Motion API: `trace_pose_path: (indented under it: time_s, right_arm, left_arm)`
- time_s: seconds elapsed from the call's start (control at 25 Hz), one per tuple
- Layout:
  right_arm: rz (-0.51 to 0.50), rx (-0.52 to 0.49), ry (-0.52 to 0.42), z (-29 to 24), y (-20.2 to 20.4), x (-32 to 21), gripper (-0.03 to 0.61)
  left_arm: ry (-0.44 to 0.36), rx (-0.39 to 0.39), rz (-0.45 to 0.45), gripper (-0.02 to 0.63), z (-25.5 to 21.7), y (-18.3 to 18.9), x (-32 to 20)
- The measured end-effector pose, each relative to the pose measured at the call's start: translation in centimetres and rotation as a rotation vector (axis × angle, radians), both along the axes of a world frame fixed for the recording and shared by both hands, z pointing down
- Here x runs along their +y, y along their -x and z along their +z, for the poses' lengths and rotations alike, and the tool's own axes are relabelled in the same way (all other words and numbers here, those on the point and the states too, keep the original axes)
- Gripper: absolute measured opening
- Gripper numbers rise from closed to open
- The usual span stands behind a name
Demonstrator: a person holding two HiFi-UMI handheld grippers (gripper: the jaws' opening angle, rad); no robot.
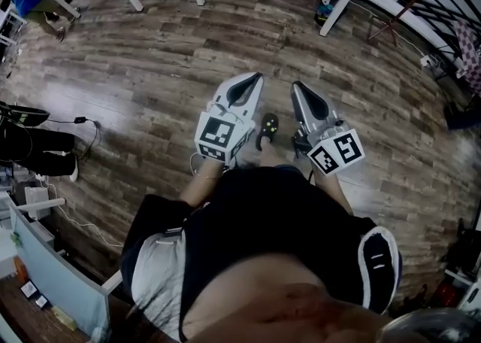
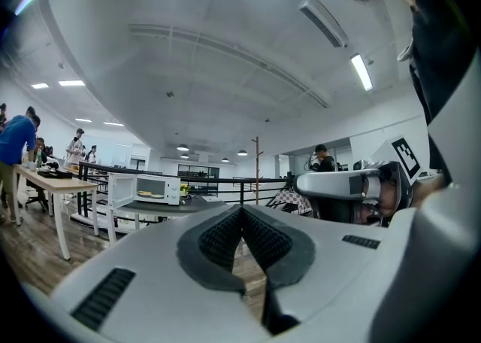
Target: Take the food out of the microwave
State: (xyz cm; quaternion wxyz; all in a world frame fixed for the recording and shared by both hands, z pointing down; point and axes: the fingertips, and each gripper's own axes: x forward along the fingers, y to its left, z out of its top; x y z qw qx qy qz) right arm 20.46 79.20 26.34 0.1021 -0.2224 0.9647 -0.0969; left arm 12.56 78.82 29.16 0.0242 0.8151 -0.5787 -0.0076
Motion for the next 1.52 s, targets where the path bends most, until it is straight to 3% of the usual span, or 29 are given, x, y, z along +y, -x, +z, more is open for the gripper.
trace_pose_path:
  time_s: [0.32,0.72,1.04,1.52]
  right_arm:
    - [-0.048,-0.013,0.028,0.6,2.7,-4.9,-0.009]
    - [-0.071,-0.05,0.076,2.3,4.1,-11.7,-0.009]
    - [-0.057,-0.117,0.079,1.9,4.2,-18.9,-0.009]
    - [-0.067,-0.115,0.077,1.1,4.1,-27.7,-0.009]
  left_arm:
    - [0.039,-0.011,-0.028,0.003,1.0,2.5,-4.3]
    - [0.032,-0.036,-0.051,0.003,1.8,4.2,-10.6]
    - [0.022,-0.075,-0.023,0.003,1.0,4.1,-17.4]
    - [0.004,-0.074,0.003,0.003,-0.1,3.3,-27.2]
